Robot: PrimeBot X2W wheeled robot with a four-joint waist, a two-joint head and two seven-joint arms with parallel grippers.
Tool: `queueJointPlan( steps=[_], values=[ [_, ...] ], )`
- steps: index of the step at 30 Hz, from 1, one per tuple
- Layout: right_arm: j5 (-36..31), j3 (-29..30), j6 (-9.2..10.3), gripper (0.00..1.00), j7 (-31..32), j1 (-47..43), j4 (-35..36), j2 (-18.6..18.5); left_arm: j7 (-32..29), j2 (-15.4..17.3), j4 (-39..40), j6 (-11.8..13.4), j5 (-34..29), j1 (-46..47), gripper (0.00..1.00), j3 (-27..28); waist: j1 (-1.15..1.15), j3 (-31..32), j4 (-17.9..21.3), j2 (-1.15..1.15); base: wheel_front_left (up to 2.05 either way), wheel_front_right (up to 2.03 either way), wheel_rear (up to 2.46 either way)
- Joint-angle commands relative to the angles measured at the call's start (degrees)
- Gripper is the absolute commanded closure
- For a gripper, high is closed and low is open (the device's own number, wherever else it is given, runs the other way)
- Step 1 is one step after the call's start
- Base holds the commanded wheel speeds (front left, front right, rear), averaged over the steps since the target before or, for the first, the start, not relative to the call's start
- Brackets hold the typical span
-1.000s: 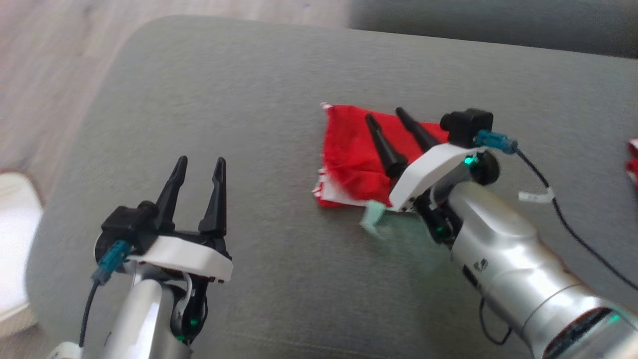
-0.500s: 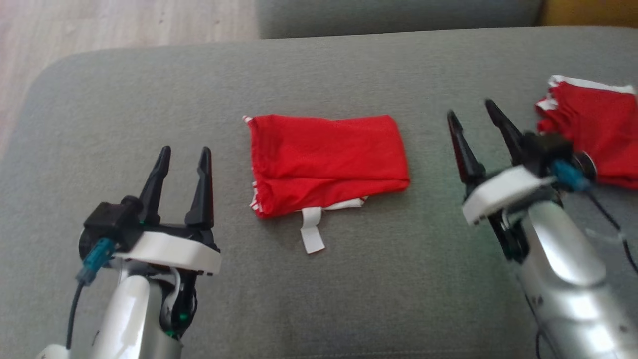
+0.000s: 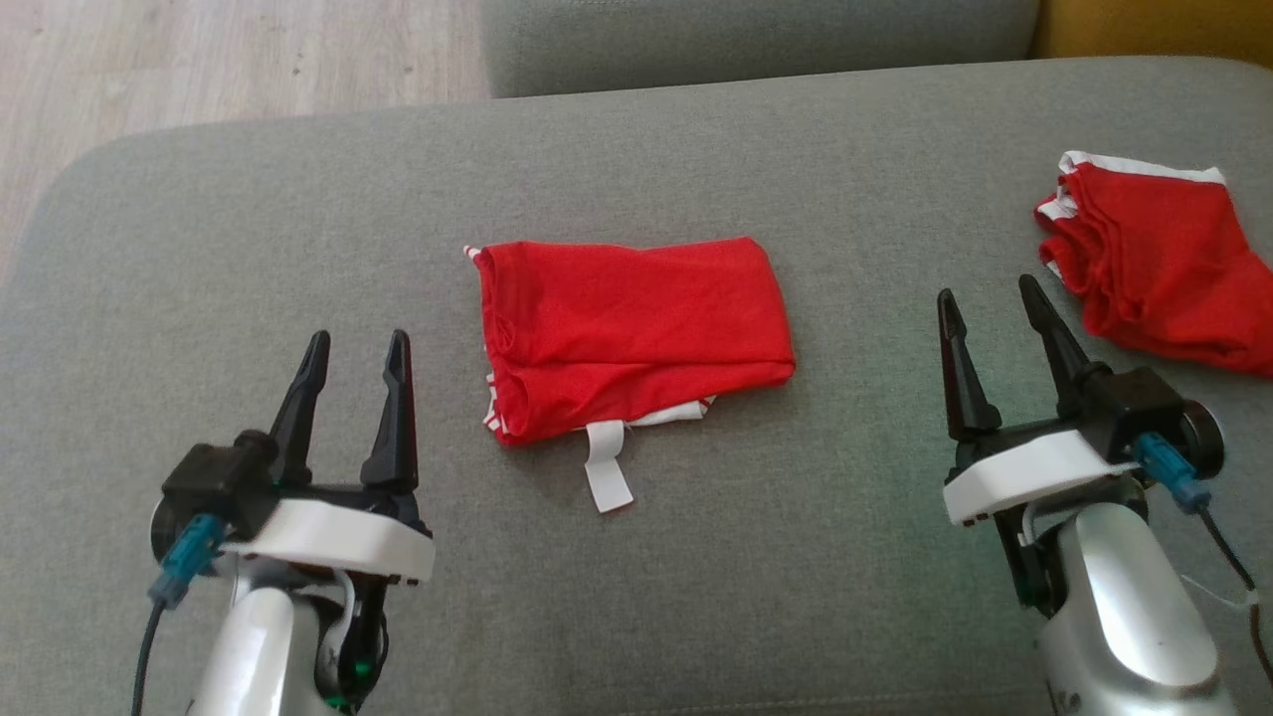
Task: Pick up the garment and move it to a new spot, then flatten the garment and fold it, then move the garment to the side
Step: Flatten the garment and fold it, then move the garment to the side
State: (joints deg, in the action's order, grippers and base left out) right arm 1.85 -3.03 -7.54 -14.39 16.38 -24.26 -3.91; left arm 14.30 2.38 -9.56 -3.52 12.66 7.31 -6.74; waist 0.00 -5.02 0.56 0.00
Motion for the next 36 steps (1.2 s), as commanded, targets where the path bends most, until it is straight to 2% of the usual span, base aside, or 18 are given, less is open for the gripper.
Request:
queueJointPlan(
  steps=[1, 12, 18, 25, 30, 36],
  values=[
    [-0.5, -0.9, 0.05, 0.0, -0.6, 1.2, 2.6, 0.9, 0.7, 0.5, 2.2, 0.1, -0.2, 1.6, 0.0, 1.6, 0.0, 0.1, -0.1, 0.0, 0.0, 0.0, 0.0],
    [0.1, -1.5, 0.05, 0.0, -0.6, 0.7, 3.0, 1.0, 0.7, 0.5, 2.0, -0.1, -0.3, 1.5, 0.0, 1.1, 0.0, -0.2, -0.9, 0.0, 0.0, 0.0, 0.0],
    [-0.9, -1.9, 0.05, 0.0, 0.5, 2.9, 0.9, 1.0, 0.7, 0.5, 1.7, -0.6, -0.3, 3.0, 0.0, -0.1, 0.0, -2.9, -2.5, 0.0, 0.0, 0.0, 0.0],
    [4.3, -4.3, 0.05, 0.0, 6.7, 8.6, -6.0, 1.0, 0.7, 0.5, 1.4, -0.7, 0.6, 5.5, 0.0, -1.8, 0.0, -6.8, -5.7, 0.0, 0.0, 0.0, 0.0],
    [11.0, -5.7, 0.05, 0.0, 12.1, 12.9, -12.9, 1.0, 0.7, 0.5, 0.9, -0.5, 1.3, 7.0, 0.0, -3.1, 0.0, -8.5, -8.3, 0.0, 0.0, 0.0, 0.0],
    [16.9, -9.1, 0.05, 0.0, 14.9, 15.7, -18.3, 1.0, 0.7, 0.5, 0.5, -0.2, 1.7, 7.3, 0.0, -3.6, 0.0, -8.7, -9.9, 0.0, 0.0, 0.0, 0.0]
  ],
)
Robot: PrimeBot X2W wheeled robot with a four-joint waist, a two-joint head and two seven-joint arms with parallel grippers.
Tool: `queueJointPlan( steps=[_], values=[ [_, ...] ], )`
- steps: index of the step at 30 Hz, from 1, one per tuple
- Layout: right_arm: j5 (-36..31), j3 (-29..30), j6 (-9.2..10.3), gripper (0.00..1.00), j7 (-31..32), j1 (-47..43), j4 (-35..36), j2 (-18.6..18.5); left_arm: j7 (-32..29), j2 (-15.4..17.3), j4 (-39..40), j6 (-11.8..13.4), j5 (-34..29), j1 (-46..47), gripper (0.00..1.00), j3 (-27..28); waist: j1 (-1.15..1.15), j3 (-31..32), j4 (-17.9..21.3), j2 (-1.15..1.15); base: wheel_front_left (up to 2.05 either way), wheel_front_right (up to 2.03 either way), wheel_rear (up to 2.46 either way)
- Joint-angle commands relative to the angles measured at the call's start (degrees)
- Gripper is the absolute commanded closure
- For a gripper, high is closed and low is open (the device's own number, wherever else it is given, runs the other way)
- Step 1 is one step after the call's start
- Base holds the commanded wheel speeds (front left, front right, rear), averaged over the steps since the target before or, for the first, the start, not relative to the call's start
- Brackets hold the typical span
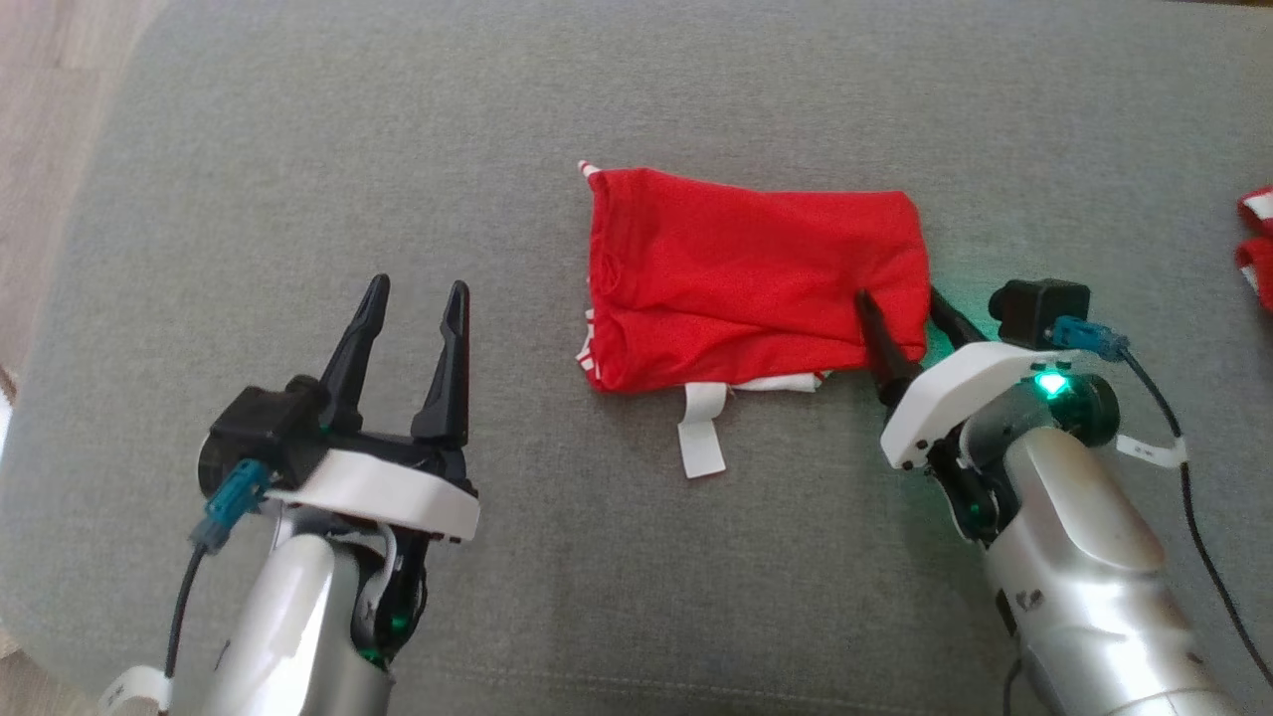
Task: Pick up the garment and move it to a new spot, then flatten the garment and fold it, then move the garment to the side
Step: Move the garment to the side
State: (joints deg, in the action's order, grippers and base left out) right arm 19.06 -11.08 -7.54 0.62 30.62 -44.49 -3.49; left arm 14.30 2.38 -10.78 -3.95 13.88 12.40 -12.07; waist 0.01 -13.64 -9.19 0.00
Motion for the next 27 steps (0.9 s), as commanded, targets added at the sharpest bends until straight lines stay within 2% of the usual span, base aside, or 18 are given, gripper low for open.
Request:
queueJointPlan(
  steps=[1, 8, 9, 10, 11, 14, 19, 27],
  values=[
    [0.5, -1.5, 0.05, 0.0, 0.2, 2.0, 0.9, 0.6, 0.7, 0.5, 1.7, 0.2, 0.6, 2.2, 0.0, 1.7, -0.01, -0.1, -0.4, 0.0, 0.0, 0.0, 0.0],
    [1.5, -4.8, 0.05, 0.0, 3.6, 5.0, -7.2, 0.6, 0.7, 0.5, 1.9, 0.7, 0.9, 2.7, 0.0, 1.3, -0.01, -0.7, -1.0, 0.0, 0.0, 0.0, 0.0],
    [1.6, -5.2, 0.05, 0.05, 3.9, 5.4, -8.2, 0.6, 0.7, 0.5, 1.9, 0.7, 0.9, 2.8, 0.0, 1.2, -0.01, -0.7, -1.0, 0.0, 0.0, 0.0, 0.0],
    [1.6, -5.6, 0.05, 0.91, 4.0, 5.8, -9.1, 0.6, 0.7, 0.5, 1.9, 0.7, 0.9, 2.9, 0.0, 1.2, -0.01, -0.7, -1.0, 0.0, 0.0, 0.0, 0.0],
    [1.7, -6.1, 0.05, 1.0, 3.8, 6.2, -9.6, 0.6, 0.7, 0.5, 1.8, 0.7, 0.8, 3.0, 0.0, 1.3, -0.01, -0.6, -0.8, 0.0, 0.0, 0.0, 0.0],
    [0.4, -7.2, 0.05, 1.0, 1.6, 7.3, -10.9, 0.6, 0.7, 0.5, 1.7, 0.7, 0.6, 2.9, 0.0, 1.8, -0.01, -0.1, -0.1, 0.0, 0.0, 0.0, 0.0],
    [-7.5, -8.1, 0.05, 1.0, -4.6, 9.7, -12.3, 0.3, 0.7, 0.5, 1.8, 0.4, -0.1, 2.3, 0.0, 2.6, -0.01, 1.4, 2.4, 0.0, 0.0, 0.0, 0.0],
    [-17.0, -11.0, 0.05, 1.0, -10.8, 12.1, -7.9, -5.1, 0.7, 0.5, 3.2, -0.4, -1.8, 2.6, 0.0, 0.9, -0.01, 2.7, 8.8, 0.0, 0.0, 0.0, 0.0]
  ],
)
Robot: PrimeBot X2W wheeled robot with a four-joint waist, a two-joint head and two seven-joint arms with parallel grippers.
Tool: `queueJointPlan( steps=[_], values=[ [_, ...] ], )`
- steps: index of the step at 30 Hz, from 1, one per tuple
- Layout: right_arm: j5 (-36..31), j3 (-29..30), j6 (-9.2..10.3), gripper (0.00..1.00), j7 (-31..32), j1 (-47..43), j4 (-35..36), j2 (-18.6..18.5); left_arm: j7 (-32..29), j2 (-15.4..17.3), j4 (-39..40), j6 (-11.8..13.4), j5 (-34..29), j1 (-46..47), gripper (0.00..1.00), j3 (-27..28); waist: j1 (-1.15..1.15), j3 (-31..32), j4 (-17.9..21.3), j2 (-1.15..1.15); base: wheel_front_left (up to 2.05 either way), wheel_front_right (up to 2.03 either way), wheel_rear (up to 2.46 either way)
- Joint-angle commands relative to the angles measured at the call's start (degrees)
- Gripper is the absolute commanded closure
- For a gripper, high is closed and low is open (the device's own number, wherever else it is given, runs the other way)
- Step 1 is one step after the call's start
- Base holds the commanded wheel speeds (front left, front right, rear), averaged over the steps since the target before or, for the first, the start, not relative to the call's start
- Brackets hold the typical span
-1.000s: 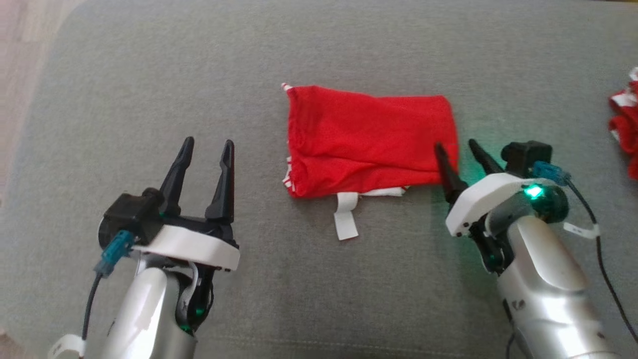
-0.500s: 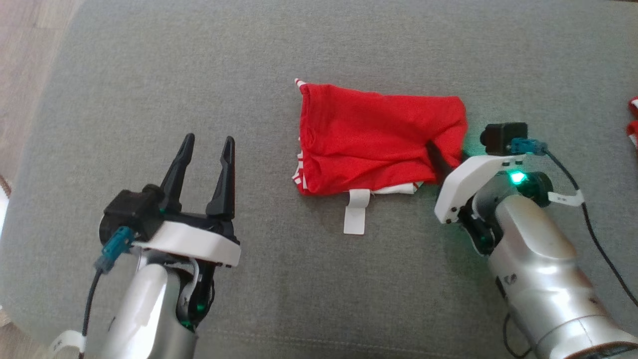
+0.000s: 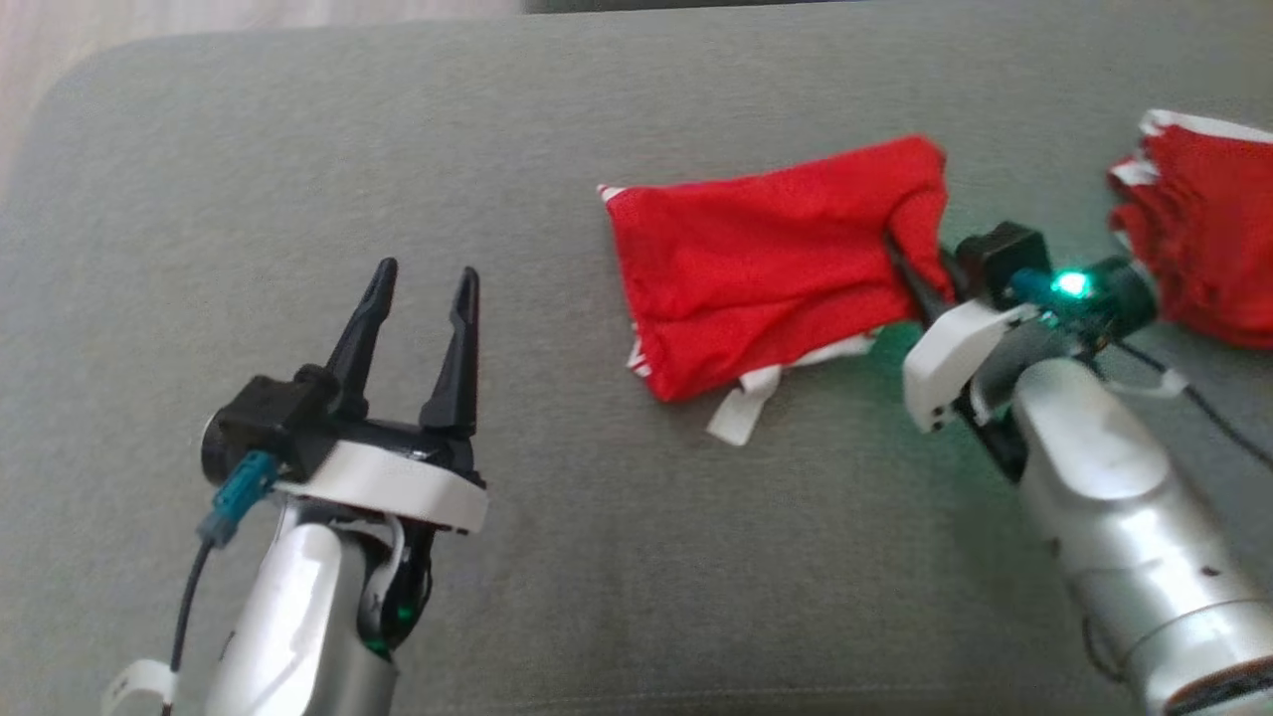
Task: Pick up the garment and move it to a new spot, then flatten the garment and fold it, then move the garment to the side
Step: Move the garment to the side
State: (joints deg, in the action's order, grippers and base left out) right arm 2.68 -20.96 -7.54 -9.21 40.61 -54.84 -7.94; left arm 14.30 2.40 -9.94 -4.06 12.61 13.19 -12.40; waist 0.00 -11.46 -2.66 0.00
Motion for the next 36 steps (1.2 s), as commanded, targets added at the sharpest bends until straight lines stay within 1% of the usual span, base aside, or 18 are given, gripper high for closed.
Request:
queueJointPlan(
  steps=[1, 6, 12, 13, 17, 22, 27, 32, 36],
  values=[
    [-1.1, -1.6, 0.05, 1.0, -1.2, 2.3, 3.4, -1.5, 0.7, 0.5, 2.6, -0.4, -0.7, 2.0, 0.0, 0.7, 0.0, 0.5, 3.3, 0.0, 0.0, 0.0, 0.0],
    [-1.0, -4.0, 0.05, 1.0, 0.0, 3.3, 8.6, -7.4, 0.7, 0.5, 3.3, -0.2, -0.5, 3.6, 0.0, -2.1, 0.0, -0.1, 7.5, 0.0, 0.0, 0.0, 0.0],
    [1.7, -5.4, 0.05, 1.0, 3.3, 5.0, 13.9, -16.4, 0.7, 0.5, 3.8, -0.1, -0.8, 5.7, 0.0, -4.8, 0.0, -2.4, 11.1, 0.0, 0.0, 0.0, 0.0],
    [1.7, -5.4, 0.05, 1.0, 3.3, 5.0, 13.9, -16.4, 0.7, 0.5, 3.8, -0.1, -0.8, 5.7, 0.0, -4.8, 0.0, -2.4, 11.1, 0.0, 0.0, 0.0, 0.0],
    [2.3, -4.1, 0.05, 1.0, 5.0, 6.3, 15.0, -21.9, 0.7, 0.5, 3.7, -0.5, -1.9, 7.2, 0.0, -5.8, 0.0, -4.3, 12.5, 0.0, 0.0, 0.0, 0.0],
    [1.1, 0.1, 0.05, 1.0, 6.1, 7.4, 14.9, -26.8, 0.7, 0.5, 4.0, -1.0, -2.5, 9.1, 0.0, -6.6, 0.0, -7.0, 13.2, 0.0, 0.0, 0.0, 0.0],
    [-0.9, 4.4, 0.05, 1.0, 6.9, 7.6, 14.0, -29.2, 0.7, 0.5, 4.4, -1.5, -2.9, 10.6, 0.0, -7.2, 0.0, -9.6, 12.7, 0.0, 0.0, 0.0, 0.0],
    [-2.7, 7.8, 0.05, 1.0, 7.3, 6.7, 13.5, -29.4, 0.7, 0.5, 4.3, -2.0, -3.3, 11.2, 0.0, -6.9, 0.0, -11.5, 12.3, 0.0, 0.0, 0.0, 0.0],
    [-4.0, 10.6, 0.05, 1.0, 7.2, 5.6, 13.4, -28.8, 0.7, 0.5, 4.2, -2.3, -3.6, 11.3, 0.0, -6.4, 0.0, -12.3, 12.2, 0.0, 0.0, 0.0, 0.0]
  ],
)
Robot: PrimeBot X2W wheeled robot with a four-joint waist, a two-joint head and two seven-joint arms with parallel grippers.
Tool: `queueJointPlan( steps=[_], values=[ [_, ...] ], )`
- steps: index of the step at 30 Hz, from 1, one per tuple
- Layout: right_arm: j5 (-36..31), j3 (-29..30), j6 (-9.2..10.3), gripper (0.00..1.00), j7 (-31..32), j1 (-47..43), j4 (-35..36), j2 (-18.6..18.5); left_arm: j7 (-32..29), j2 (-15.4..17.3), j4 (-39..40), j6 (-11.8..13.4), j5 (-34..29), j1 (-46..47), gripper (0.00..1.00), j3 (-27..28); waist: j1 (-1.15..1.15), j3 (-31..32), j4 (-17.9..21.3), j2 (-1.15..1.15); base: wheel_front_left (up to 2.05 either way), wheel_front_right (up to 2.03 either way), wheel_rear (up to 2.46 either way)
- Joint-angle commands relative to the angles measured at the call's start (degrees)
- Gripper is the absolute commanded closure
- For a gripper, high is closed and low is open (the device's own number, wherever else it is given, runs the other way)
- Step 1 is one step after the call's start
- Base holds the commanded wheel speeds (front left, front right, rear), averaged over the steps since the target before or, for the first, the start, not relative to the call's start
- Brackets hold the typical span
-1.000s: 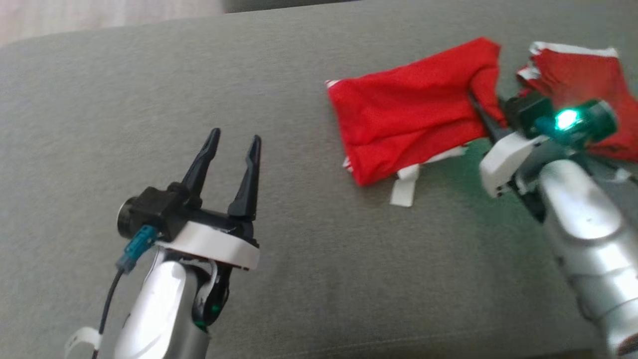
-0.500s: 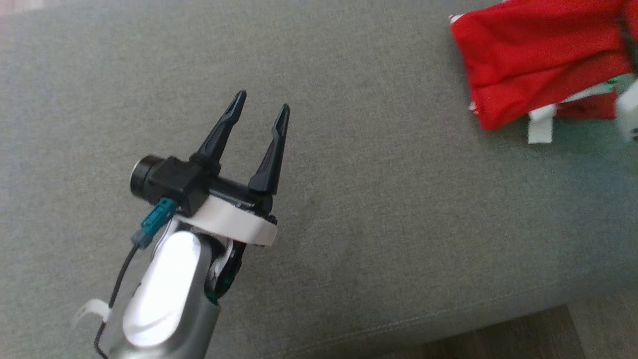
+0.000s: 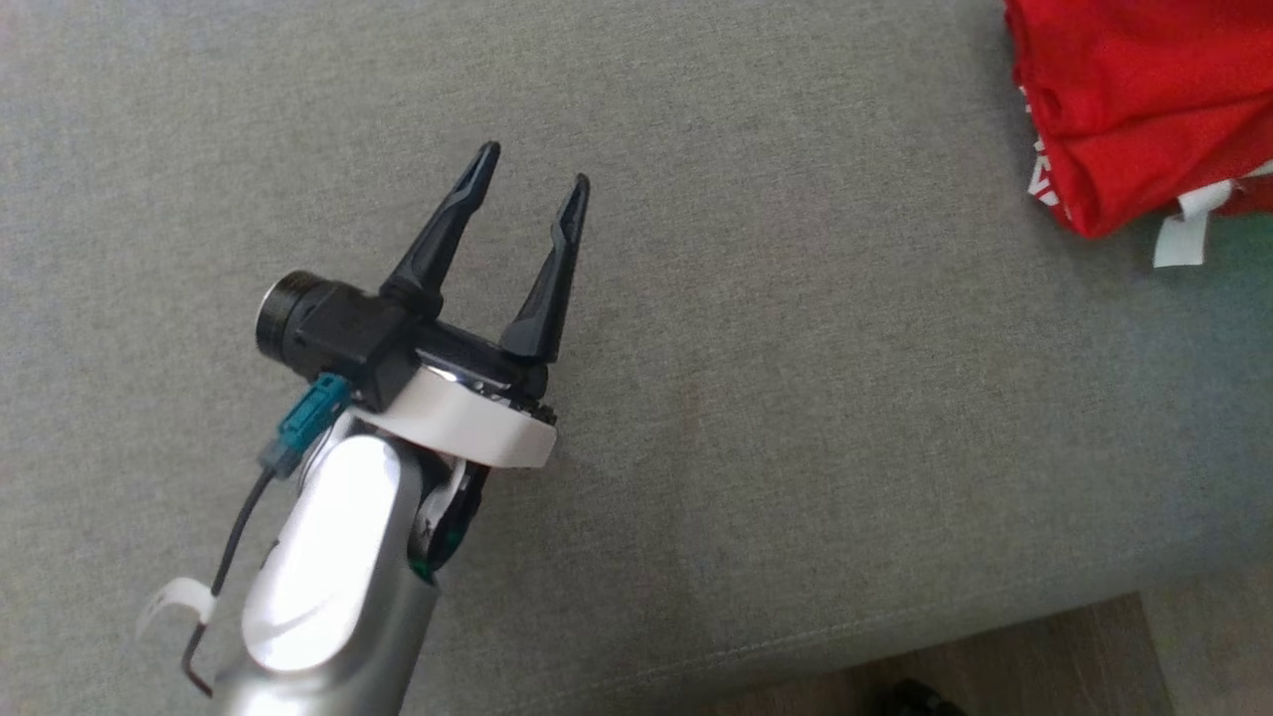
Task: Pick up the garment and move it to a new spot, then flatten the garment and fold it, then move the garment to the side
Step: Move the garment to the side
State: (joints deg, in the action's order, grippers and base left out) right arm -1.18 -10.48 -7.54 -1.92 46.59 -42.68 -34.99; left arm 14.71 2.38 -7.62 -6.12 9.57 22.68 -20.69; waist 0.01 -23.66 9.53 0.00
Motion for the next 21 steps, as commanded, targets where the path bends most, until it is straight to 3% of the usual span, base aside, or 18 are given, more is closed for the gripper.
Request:
queueJointPlan(
  steps=[1, 2, 11, 21],
  values=[
    [-0.5, 0.8, 0.05, 1.0, -0.1, -0.6, 1.4, -1.5, 0.3, 0.5, 1.9, -0.3, -0.6, 1.8, 0.0, 2.0, -0.01, -0.2, 0.0, 0.0, 0.0, 0.0, 0.0],
    [-1.0, 1.5, 0.05, 0.0, -0.2, -0.9, 1.6, -1.3, 0.3, 0.5, 1.9, -0.3, -0.7, 1.8, 0.0, 2.1, -0.01, -0.2, 0.0, 0.0, 0.0, 0.0, 0.0],
    [-3.9, 6.0, 0.05, 0.0, -0.8, -3.9, 6.6, 2.6, 0.3, 0.5, 1.2, -0.7, 0.0, 0.6, 0.0, 3.2, -0.01, 3.6, 0.0, 0.0, 0.0, 0.0, 0.0],
    [1.2, 6.8, 0.05, 0.0, -3.0, -8.9, 16.4, 10.6, 0.3, 0.5, 2.1, 0.9, 1.7, -2.9, 0.0, 5.4, -0.01, 10.8, -1.7, 0.0, 0.0, 0.0, 0.0]
  ],
)
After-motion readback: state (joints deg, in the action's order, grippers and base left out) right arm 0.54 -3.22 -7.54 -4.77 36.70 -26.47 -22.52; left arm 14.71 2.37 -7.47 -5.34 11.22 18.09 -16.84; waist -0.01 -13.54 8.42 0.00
